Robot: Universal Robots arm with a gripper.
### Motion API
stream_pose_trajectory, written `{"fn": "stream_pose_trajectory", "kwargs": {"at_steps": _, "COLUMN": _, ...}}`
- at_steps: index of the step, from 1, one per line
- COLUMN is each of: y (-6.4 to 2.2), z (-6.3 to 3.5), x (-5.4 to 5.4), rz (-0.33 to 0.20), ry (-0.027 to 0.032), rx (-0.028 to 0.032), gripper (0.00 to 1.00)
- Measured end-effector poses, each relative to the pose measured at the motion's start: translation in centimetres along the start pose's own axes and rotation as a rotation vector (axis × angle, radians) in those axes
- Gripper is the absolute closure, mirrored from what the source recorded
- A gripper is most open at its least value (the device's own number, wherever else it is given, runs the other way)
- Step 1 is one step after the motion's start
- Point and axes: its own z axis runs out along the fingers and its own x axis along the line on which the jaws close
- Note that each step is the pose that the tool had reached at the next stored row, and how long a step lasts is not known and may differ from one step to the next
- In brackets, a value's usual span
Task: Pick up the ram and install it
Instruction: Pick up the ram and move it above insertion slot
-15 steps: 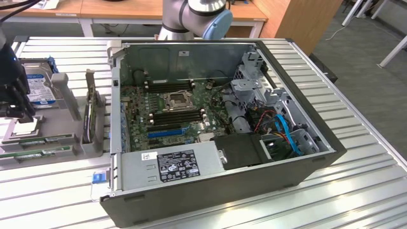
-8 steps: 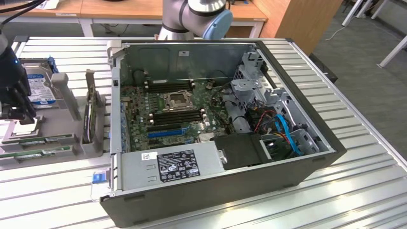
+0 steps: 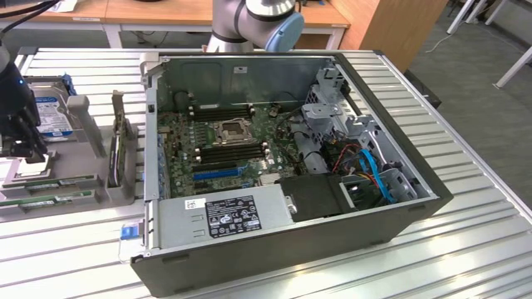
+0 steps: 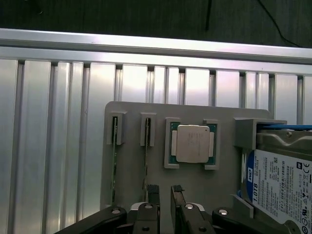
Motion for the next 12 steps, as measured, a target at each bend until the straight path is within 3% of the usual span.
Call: {"fn": "stream_pose_trajectory", "kwargs": {"at_steps": 12, "y": 0.03, "z": -0.09, "x": 1.9, "rz": 0.000, "ry": 0.0000, "rx": 0.0000, "gripper": 0.76}}
